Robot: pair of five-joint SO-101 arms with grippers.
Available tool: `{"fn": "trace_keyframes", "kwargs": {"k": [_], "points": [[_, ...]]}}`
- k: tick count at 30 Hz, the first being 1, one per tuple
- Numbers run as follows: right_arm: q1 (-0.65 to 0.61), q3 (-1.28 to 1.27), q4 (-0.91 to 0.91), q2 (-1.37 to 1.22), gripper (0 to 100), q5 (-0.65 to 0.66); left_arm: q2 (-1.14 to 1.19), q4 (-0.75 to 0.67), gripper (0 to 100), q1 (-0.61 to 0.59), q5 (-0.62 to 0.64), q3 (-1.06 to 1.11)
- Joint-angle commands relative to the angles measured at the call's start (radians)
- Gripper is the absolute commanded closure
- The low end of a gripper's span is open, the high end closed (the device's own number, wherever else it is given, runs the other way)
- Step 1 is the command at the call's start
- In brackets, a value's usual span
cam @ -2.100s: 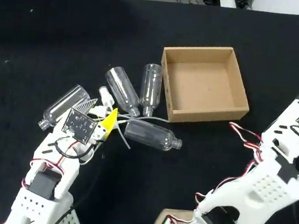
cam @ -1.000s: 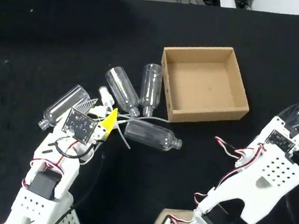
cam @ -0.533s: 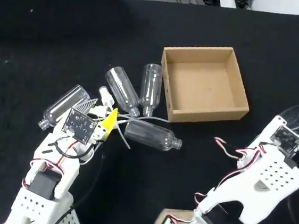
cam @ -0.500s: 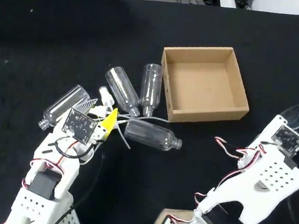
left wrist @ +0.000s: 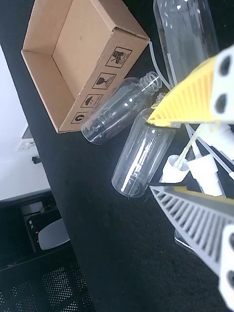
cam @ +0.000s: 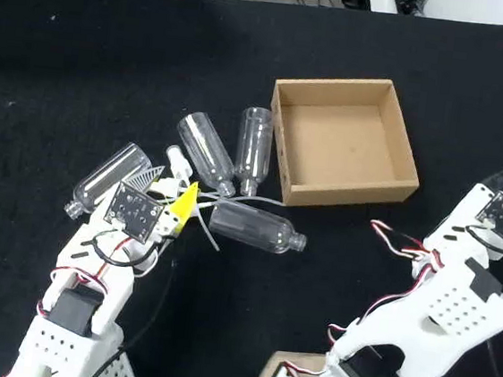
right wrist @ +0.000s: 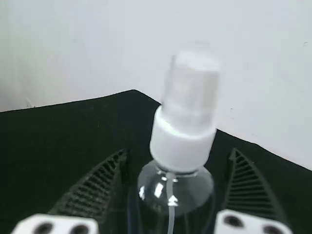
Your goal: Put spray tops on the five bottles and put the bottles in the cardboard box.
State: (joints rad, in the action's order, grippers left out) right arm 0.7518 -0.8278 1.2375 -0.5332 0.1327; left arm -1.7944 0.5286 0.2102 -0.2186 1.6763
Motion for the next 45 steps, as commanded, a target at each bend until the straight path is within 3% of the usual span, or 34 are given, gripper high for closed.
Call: {"fn": "trace_keyframes", "kwargs": {"k": [1,32,45], "points": [[0.012,-0.005,-0.002,0.065,72.9,-0.009,-0.006,0.002,81,0.015,0.008,0.024],[0.0,-0.275,-0.008,0.364,73.0,-0.005,-0.006,0.003,81,0.015,0.008,0.024],[0.094,-0.513,-0.006,0.529,72.9,-0.009,-0.006,0.003,81,0.015,0.008,0.024]]}}
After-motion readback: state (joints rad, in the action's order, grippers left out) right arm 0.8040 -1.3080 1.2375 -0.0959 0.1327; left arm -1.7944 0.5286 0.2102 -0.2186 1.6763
